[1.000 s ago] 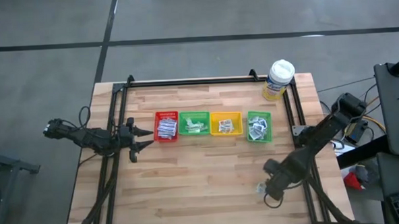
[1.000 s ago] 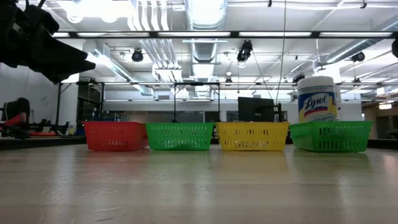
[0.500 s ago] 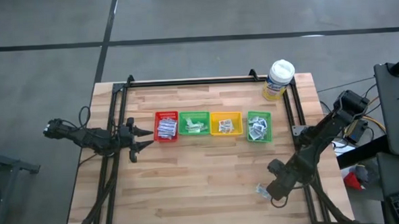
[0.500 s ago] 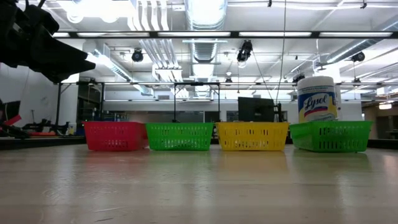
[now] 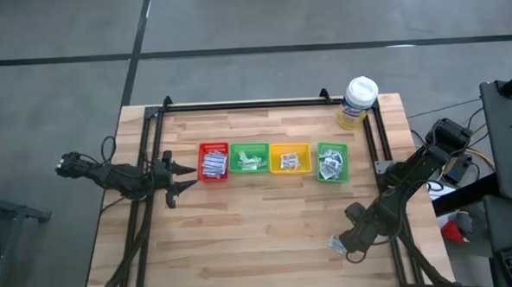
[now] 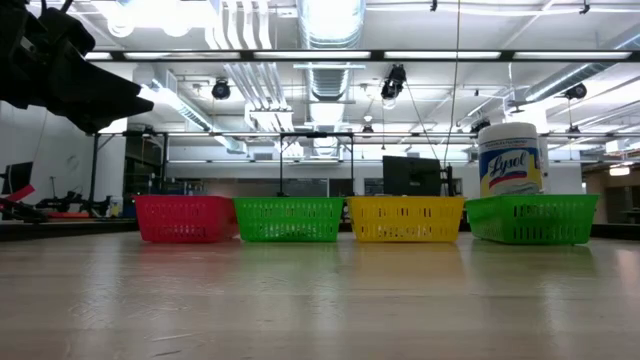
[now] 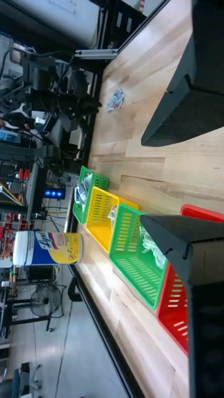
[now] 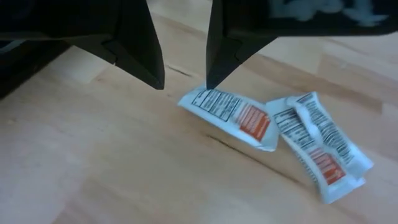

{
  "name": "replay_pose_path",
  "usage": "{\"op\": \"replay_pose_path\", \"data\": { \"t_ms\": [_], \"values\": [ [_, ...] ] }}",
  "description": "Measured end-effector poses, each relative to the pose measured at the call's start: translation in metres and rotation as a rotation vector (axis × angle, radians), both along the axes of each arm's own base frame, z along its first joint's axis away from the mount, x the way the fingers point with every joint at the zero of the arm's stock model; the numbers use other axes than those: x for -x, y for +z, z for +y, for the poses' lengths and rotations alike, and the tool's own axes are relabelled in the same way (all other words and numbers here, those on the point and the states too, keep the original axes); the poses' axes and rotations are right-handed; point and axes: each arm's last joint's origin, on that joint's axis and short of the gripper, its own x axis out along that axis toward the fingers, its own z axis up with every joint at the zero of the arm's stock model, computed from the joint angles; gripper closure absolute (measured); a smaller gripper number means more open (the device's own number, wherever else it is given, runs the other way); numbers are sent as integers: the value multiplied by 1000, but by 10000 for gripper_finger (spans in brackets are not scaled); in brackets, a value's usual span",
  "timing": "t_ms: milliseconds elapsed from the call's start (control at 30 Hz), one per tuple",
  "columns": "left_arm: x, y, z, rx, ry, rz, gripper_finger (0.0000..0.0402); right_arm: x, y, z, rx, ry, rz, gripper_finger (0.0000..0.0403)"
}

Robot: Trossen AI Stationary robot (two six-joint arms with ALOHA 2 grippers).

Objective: Pick & Place First Aid Supplies
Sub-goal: Put the orange ointment pack into the yellow bin

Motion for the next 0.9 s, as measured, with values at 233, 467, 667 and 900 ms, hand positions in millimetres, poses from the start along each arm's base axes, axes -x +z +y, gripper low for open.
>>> {"op": "replay_pose_path", "data": {
  "t_ms": [233,467,667,900],
  "values": [
    [0,0,0,0,0,0,213,-3,-2,3,-39,-9,-35,271],
    [0,0,0,0,0,0,213,1,-9,0,-28,-50,-15,251],
    [0,0,0,0,0,1,213,2,-16,-1,-45,-79,-24,243],
    [0,0,0,0,0,0,213,6,-26,-5,-53,-111,-21,254]
  ]
}}
